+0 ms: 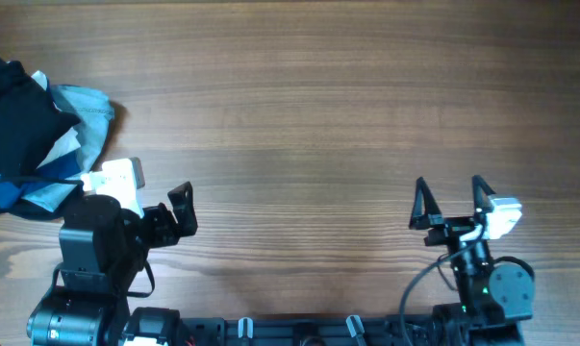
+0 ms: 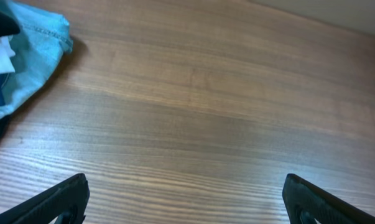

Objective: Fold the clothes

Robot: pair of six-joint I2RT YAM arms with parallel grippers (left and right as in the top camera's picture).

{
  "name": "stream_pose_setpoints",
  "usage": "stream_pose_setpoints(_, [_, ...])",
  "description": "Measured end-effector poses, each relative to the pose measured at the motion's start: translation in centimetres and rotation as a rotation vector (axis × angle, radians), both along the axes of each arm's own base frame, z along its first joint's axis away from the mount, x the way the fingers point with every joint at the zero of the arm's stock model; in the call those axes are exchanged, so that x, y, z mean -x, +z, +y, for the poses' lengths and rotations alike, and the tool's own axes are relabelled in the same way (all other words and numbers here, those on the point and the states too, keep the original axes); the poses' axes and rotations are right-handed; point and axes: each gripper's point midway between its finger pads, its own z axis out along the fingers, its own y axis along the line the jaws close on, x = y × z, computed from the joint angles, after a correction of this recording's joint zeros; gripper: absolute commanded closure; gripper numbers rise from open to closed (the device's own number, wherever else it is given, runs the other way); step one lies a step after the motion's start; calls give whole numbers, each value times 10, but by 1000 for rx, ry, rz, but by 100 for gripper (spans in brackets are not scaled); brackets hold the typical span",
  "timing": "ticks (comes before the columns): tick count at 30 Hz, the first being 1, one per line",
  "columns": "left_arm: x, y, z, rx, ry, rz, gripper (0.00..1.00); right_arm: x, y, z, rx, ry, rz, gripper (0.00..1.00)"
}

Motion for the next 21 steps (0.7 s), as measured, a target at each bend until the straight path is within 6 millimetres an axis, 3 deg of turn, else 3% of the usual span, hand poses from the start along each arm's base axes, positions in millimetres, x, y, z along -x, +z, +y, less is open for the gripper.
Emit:
stream_pose_setpoints(2, [0,0,0,0,0,1,0,-7,-5,4,15,17,-100,0])
stream_pose_setpoints(7, [0,-1,0,0,0,2,0,-9,-47,15,127,80,16,0])
stream_pose_setpoints(21, [0,-1,0,0,0,2,0,-8,-49,22,163,118,13,0])
